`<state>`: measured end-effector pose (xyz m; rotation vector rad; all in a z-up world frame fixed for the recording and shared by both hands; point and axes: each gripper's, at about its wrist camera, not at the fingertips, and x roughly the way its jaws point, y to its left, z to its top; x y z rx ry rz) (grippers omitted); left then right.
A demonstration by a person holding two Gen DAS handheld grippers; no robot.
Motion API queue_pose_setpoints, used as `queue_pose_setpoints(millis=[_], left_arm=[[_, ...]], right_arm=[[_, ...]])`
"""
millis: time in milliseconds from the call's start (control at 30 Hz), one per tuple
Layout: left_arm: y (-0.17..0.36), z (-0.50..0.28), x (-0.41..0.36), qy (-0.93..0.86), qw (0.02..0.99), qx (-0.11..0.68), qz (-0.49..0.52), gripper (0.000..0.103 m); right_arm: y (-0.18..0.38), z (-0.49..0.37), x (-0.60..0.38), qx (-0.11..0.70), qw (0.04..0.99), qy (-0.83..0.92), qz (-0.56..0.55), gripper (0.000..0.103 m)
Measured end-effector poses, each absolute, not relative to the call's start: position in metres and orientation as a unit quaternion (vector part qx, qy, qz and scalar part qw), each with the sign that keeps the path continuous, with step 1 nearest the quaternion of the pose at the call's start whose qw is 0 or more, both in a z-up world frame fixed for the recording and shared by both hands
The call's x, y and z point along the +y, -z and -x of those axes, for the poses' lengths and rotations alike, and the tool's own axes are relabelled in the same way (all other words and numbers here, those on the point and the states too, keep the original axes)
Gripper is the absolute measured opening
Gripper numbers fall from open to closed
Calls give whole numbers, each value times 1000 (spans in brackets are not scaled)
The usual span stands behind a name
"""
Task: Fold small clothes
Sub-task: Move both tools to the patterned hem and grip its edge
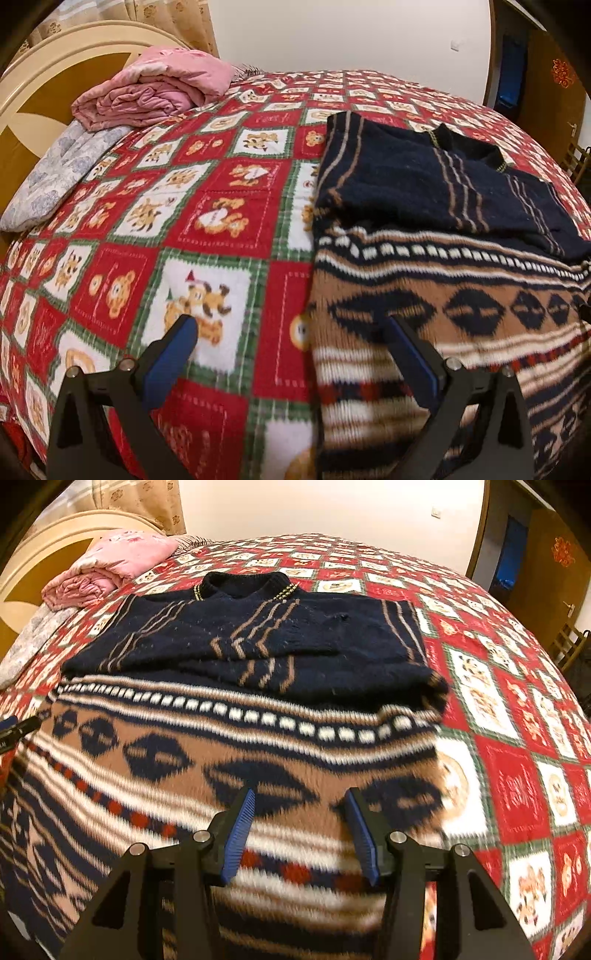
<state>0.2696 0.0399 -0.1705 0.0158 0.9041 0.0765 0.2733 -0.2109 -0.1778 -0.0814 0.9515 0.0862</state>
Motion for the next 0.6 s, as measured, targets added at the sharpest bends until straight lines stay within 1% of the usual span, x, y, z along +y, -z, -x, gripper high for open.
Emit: queue_pose_setpoints(millis=[400, 500, 600], left_arm=[[162, -207, 41, -14, 905, 425, 26, 101], [161, -193, 39, -7, 905, 424, 38, 100], [164, -178, 37, 2, 903, 427, 41, 96]], right_arm=[[177, -218, -217, 446, 894, -36, 36, 52], [178, -205, -220, 447, 893, -37, 28, 52], [180, -188, -222, 443, 895, -35, 27, 52]])
